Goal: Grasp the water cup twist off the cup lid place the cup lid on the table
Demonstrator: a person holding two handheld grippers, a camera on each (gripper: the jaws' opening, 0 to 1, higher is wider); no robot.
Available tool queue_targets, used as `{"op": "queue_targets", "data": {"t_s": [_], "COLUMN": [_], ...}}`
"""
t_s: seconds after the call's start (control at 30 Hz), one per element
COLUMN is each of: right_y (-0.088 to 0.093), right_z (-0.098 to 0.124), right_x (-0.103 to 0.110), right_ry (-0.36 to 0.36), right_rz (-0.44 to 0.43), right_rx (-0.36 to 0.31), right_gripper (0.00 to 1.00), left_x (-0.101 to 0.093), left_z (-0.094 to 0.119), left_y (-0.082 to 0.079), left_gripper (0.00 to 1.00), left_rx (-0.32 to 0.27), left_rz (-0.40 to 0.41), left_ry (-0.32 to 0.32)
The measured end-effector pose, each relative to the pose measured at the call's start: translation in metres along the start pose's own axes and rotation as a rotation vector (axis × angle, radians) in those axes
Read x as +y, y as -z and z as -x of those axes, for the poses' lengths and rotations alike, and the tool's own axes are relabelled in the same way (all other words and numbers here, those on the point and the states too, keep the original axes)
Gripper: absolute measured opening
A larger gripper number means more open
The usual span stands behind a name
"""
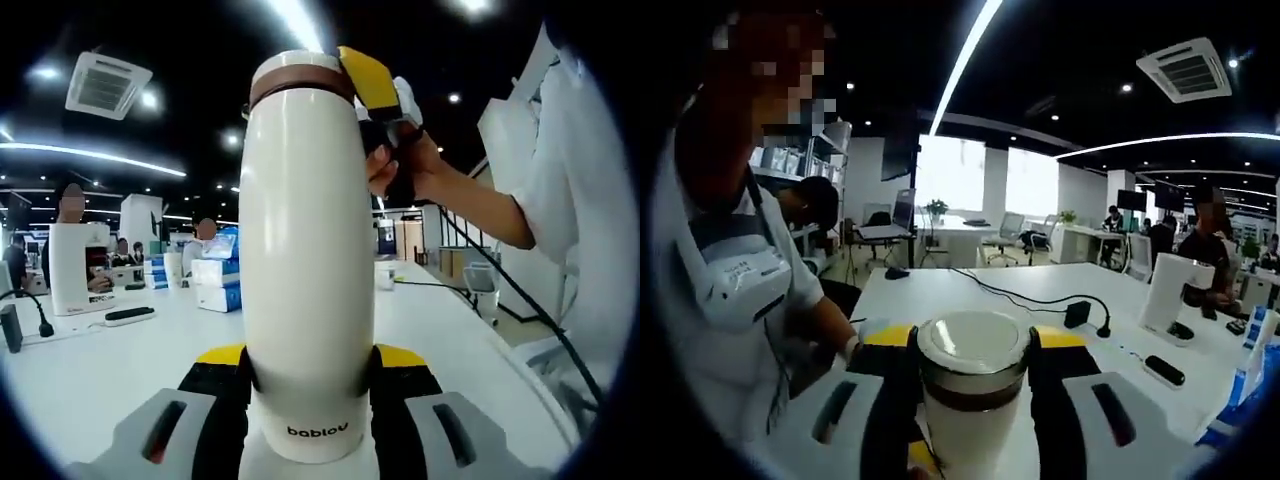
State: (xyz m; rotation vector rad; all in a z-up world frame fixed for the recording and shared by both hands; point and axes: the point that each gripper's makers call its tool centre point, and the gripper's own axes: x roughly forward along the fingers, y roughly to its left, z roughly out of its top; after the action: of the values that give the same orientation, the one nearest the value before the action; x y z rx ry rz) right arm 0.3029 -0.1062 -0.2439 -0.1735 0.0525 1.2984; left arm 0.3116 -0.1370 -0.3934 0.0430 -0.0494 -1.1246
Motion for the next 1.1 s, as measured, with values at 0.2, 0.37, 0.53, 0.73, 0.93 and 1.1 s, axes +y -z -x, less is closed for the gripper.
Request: {"op": "queue_targets", "data": {"t_s": [0.2, 0.37, 0.53, 0.73, 0.93, 1.1], "right_y": [0.000, 0.000, -0.002, -0.018, -0.031, -0.030], "right_z": [-0.001, -0.001, 0.000, 0.014, 0.032, 0.041], "right_x": [0.001, 0.001, -0.003, -0.013, 0.006, 0.020], "right_ry": [-0.036, -0.015, 0.055, 0.216, 0.392, 0.546], "right_rz": [-0.013, -0.010, -0.010, -0.086, -0.001, -0.035], "right_rx": [-0.007, 0.003, 0.035, 0.017, 0.026, -0.015], "right_gripper": [0.46, 0.46, 0.48, 0.60, 0.74, 0.72], "left_x": [0.000, 0.000, 0.000, 0.000, 0.000, 0.000], "left_z": [0.000, 0.000, 0.000, -0.001, -0.001, 0.000], "left_y": [0.000, 0.000, 0.000, 0.000, 0.000, 0.000], "left_gripper": [0.48, 0.48, 0.48, 0.48, 0.48, 0.48], "left_rx": [0.000, 0.000, 0.000, 0.001, 0.001, 0.003], "left_rz": [0.002, 0.001, -0.001, -0.001, -0.003, 0.000], "left_ry": [0.000, 0.001, 0.001, 0.000, -0.001, -0.002]}}
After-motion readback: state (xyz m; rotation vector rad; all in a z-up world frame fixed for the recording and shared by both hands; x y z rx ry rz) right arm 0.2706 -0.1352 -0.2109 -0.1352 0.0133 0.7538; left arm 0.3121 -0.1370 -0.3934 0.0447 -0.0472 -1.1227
